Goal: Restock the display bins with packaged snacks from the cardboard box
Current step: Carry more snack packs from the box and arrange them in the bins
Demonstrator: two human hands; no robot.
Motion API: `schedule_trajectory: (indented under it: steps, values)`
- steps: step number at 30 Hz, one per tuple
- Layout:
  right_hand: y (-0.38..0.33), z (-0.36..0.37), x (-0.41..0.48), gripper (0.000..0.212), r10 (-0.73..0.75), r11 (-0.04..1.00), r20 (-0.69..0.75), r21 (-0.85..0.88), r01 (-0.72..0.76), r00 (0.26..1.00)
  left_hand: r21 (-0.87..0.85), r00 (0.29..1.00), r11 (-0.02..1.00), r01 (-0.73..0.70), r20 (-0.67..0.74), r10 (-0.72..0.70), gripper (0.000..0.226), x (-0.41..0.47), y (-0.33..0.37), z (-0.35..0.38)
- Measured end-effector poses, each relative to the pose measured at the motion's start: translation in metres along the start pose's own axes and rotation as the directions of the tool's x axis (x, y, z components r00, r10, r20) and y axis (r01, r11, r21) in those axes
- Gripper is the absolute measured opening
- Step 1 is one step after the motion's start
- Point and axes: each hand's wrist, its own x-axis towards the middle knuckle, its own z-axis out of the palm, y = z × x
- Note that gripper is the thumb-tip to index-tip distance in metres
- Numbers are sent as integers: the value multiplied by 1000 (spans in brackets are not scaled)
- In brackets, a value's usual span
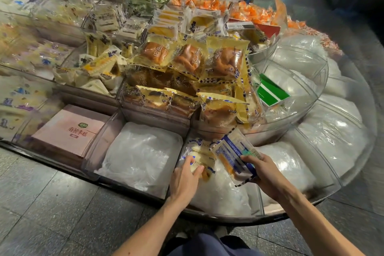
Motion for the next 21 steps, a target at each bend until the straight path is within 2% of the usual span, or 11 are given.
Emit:
schedule_trajectory:
  steps: [1, 3, 6, 7, 9, 11, 13, 15, 18, 19, 21]
  values:
    - [0, 1, -1, 23, -11, 1000, -2, -15, 11, 1000, 84, 999, 996, -19, 50, 15, 27, 1, 1, -5]
    - [-1, 4, -5, 21, -74, 993, -4, -92, 73, 997, 108, 994, 994, 11, 107, -23, 32, 4, 8, -19]
    - [-1, 12, -11, 24, -297, 899, 48, -322, 296, 954, -101, 985, 988, 121, 133, -107, 46, 10, 31, -51]
    - [-1, 16, -13, 25, -403, 802, 102, -439, 405, 909, -252, 968, 949, 192, 208, -140, 54, 12, 40, -62]
    - [-1, 28, -17, 29, -590, 499, 244, -639, 585, 770, -549, 883, 736, 396, 447, -142, 75, 13, 53, -83]
    - [1, 41, -20, 39, -678, 215, 408, -685, 696, 611, -622, 786, 572, 535, 615, -66, 89, 9, 57, -100]
    - [3, 52, -22, 51, -687, 12, 537, -666, 746, 490, -619, 756, 559, 552, 654, -22, 82, 3, 60, -114]
    - [2, 58, -23, 47, -708, -121, 593, -637, 762, 384, -634, 773, 573, 520, 634, -1, 57, -2, 59, -124]
    - [4, 62, -22, 38, -748, -185, 601, -596, 781, 282, -713, 816, 526, 465, 575, 59, 51, -6, 49, -133]
    - [6, 62, -21, 45, -756, -176, 588, -607, 775, 288, -737, 828, 508, 446, 555, 79, 51, -6, 44, -135]
    - [9, 62, -22, 73, -761, -143, 555, -647, 749, 334, -778, 844, 466, 422, 525, 110, 48, -7, 38, -141]
